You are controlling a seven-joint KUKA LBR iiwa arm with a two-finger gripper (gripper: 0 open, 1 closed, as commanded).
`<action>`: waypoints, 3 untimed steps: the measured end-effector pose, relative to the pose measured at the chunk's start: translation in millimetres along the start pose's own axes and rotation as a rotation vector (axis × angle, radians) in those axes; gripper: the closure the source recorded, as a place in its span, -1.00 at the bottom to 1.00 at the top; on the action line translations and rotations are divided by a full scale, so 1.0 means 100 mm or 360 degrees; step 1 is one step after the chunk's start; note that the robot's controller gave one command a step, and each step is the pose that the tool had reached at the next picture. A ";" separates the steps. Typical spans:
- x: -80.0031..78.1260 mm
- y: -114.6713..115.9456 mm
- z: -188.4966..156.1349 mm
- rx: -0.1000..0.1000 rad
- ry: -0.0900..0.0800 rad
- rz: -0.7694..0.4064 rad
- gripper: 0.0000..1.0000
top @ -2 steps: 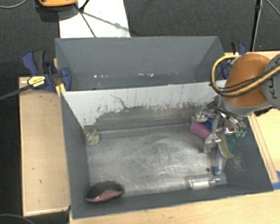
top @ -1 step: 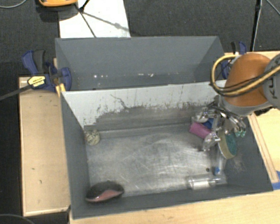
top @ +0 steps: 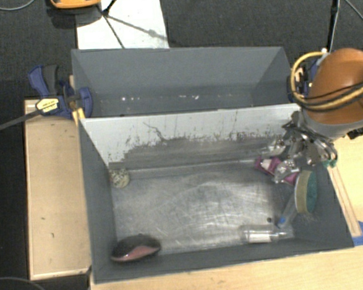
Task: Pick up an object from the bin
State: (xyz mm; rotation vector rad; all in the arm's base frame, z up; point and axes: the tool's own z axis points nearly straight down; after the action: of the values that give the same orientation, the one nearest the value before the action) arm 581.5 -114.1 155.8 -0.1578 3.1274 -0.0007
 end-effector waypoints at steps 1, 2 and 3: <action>0.02 -0.01 0.04 -0.0001 0.0011 0.0002 -1.00; -0.06 0.36 0.83 -0.0004 0.0006 0.0076 -1.00; -0.07 0.33 0.80 0.0000 0.0000 0.0077 1.00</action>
Offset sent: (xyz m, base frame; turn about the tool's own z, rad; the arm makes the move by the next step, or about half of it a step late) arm 0.0000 0.0000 0.0000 0.0000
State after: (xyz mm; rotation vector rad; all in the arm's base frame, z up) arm 585.5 -80.2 76.2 -0.0821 3.1303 -0.0003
